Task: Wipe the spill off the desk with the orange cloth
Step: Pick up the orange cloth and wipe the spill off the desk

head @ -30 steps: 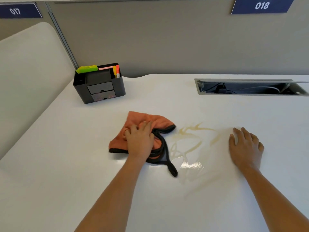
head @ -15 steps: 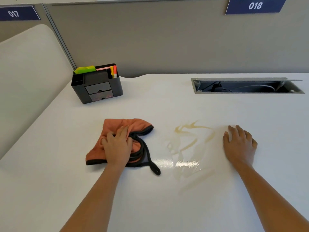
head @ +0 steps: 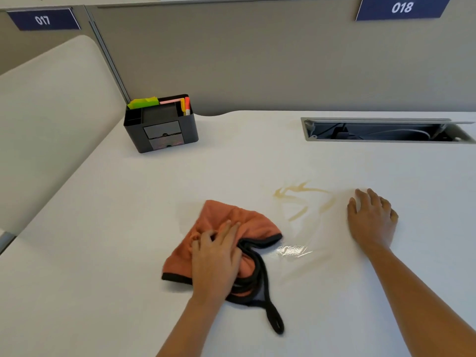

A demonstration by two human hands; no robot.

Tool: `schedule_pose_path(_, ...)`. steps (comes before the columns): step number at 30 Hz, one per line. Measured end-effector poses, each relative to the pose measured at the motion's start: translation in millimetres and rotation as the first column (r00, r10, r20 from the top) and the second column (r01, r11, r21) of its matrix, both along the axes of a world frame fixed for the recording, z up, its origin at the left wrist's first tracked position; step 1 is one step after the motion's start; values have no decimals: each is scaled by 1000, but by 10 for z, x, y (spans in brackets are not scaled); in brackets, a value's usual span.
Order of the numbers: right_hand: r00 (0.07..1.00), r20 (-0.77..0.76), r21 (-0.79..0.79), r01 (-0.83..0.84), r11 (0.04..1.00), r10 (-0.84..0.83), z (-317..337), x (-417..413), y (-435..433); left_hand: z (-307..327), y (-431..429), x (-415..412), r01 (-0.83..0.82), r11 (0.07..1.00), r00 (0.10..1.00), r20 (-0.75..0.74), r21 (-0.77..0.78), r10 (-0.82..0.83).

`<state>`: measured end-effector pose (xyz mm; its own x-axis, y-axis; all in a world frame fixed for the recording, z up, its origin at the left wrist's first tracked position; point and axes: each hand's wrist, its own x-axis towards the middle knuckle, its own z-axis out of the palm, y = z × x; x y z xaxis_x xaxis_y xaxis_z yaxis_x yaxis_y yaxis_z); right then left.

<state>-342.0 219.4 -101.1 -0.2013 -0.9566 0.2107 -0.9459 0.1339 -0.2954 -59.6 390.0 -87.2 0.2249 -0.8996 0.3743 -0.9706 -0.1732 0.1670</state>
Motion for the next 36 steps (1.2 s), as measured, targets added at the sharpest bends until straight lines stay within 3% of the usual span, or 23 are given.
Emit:
schedule_pose_path(3, 1000, -6, -12, -4, 1000, 4, 0, 14, -3, 40, -143, 380, -143, 990, 990, 3, 5, 142)
schedule_pose_path(6, 1000, -16, -35, -2, 999, 2, -13, 22, -15, 72, -411, 534, -150, 987, 988, -25, 62, 152)
schedule_pose_path(11, 1000, -24, -58, -10, 998, 9, -27, 17, -6, 27, -499, -25, 57, 995, 997, 42, 81, -61)
schedule_pose_path(14, 1000, -21, -53, -17, 998, 16, -22, 6, 4, 18, -214, -353, 207, 976, 978, 3, 64, -208)
schedule_pose_path(16, 1000, -17, -45, -19, 999, 18, -16, -11, 9, 6, 0, -343, 222, 974, 975, -32, 40, -221)
schedule_pose_path(24, 1000, -1, -49, -16, 999, 16, -15, -5, -3, 89, -145, 667, -12, 999, 999, 33, 49, 11)
schedule_pose_path(31, 1000, -14, -55, -6, 998, 5, -19, -5, -31, 62, -409, 1506, -369, 925, 922, -94, 92, 377)
schedule_pose_path(36, 1000, -14, -59, 2, 998, -3, -30, 5, -40, 25, -351, 1320, -407, 913, 902, -142, 30, 407)
